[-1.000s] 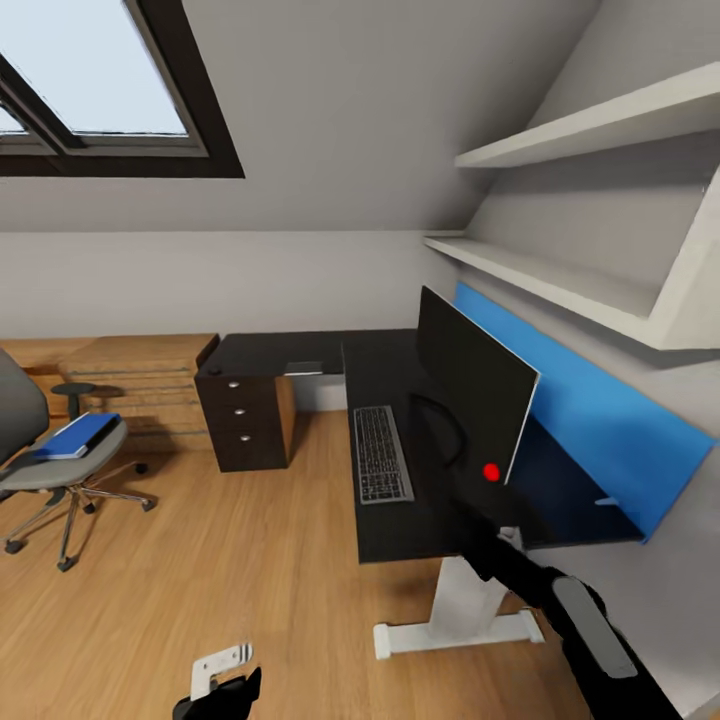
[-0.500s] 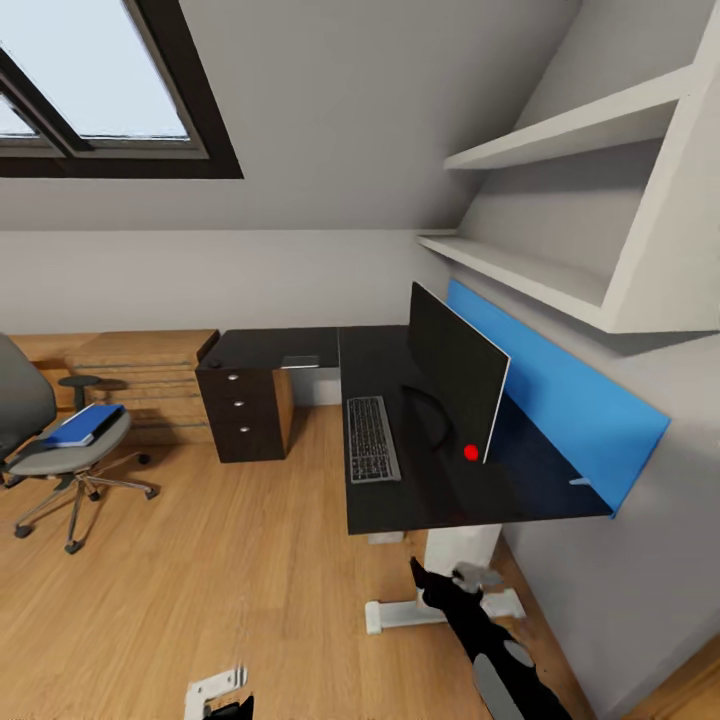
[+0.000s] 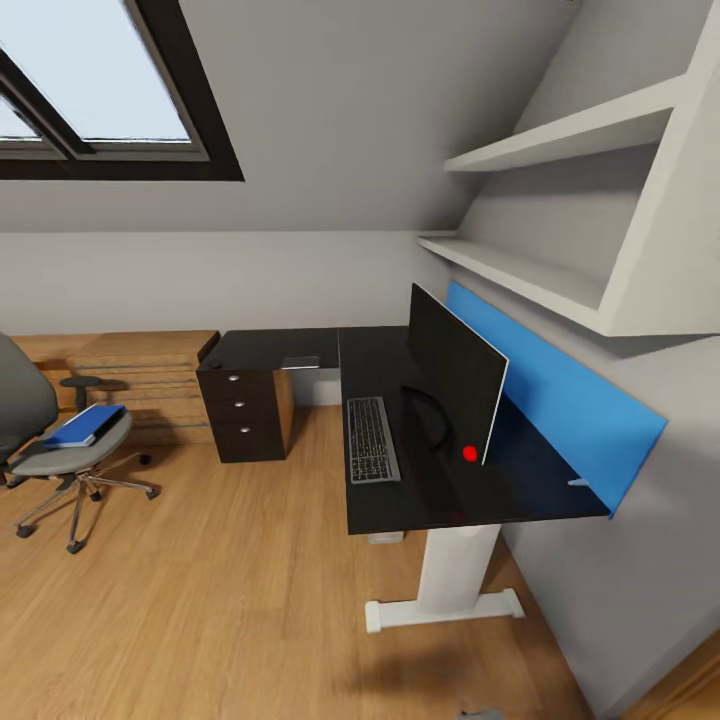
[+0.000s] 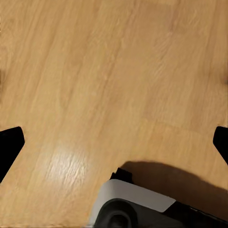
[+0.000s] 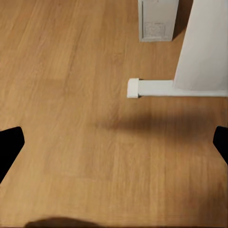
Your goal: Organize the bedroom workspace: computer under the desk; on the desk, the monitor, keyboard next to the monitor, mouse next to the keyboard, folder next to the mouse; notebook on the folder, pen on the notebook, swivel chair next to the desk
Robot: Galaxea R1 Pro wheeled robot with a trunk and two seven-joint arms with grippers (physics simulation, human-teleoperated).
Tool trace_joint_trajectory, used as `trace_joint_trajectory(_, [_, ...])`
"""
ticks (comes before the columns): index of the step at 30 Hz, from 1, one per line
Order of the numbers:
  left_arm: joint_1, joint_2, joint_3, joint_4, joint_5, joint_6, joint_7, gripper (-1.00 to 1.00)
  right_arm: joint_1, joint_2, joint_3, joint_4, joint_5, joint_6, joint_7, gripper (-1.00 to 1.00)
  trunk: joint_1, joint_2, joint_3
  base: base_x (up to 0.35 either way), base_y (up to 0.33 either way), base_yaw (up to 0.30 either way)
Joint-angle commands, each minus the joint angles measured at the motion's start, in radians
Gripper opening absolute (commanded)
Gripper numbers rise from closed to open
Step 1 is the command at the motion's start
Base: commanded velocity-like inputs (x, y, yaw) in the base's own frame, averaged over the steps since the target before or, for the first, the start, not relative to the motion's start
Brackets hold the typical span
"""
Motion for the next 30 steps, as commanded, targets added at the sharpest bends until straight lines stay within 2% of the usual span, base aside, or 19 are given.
trace_joint_trajectory(1, [0.000,0.001,-0.009,0.004,0.009,-0.006,0.008,1.00,-0.001,0.000,0.008,0.003,-0.010,-0.006,0.002,1.00,0.000,-0.002,-0.002,0.000,0.000,0.000])
trace_joint_trajectory(3, [0.000,0.000,-0.011,0.023,-0.004,-0.008,0.005,1.00,-0.001,0.000,0.011,0.006,-0.009,-0.008,0.001,1.00,0.000,-0.002,-0.002,0.000,0.000,0.000])
trace_joint_trajectory(4, [0.000,-0.005,-0.013,0.038,-0.050,-0.013,0.004,1.00,-0.001,0.017,0.012,0.014,-0.010,-0.009,-0.003,1.00,0.000,-0.002,-0.002,-0.032,0.022,0.056])
trace_joint_trajectory(5, [0.000,-0.009,-0.013,0.042,-0.064,-0.014,0.004,1.00,-0.001,0.031,0.011,0.027,-0.010,-0.010,-0.004,1.00,0.000,-0.002,-0.002,-0.055,0.068,0.129])
trace_joint_trajectory(8, [0.000,-0.016,-0.012,0.047,-0.081,-0.015,0.003,1.00,-0.001,0.055,0.008,0.069,-0.011,-0.032,-0.006,1.00,0.000,-0.002,-0.002,-0.055,0.182,0.190])
trace_joint_trajectory(9, [0.000,-0.018,-0.012,0.049,-0.088,-0.016,0.003,1.00,-0.001,0.065,0.010,0.092,-0.009,-0.081,-0.006,1.00,0.000,-0.002,-0.002,-0.014,0.270,0.065])
trace_joint_trajectory(13, [0.000,-0.019,-0.012,0.050,-0.089,-0.016,0.003,1.00,-0.001,0.069,0.011,0.102,-0.007,-0.122,-0.004,1.00,0.000,-0.002,-0.002,-0.004,0.291,0.017])
trace_joint_trajectory(18, [0.000,-0.019,-0.012,0.050,-0.089,-0.016,-0.009,1.00,-0.001,0.068,0.011,0.103,-0.007,-0.123,-0.004,1.00,0.000,-0.002,-0.002,0.000,0.303,0.001])
trace_joint_trajectory(26, [0.000,-0.026,-0.012,0.068,-0.090,-0.015,-0.011,1.00,-0.001,0.071,0.008,0.104,-0.016,-0.135,-0.008,1.00,0.000,-0.002,-0.002,0.123,0.299,0.251])
trace_joint_trajectory(30, [0.000,-0.027,-0.012,0.070,-0.089,-0.015,-0.048,1.00,-0.001,0.072,0.005,0.104,-0.019,-0.135,-0.008,1.00,0.000,-0.002,-0.002,0.209,0.286,0.279])
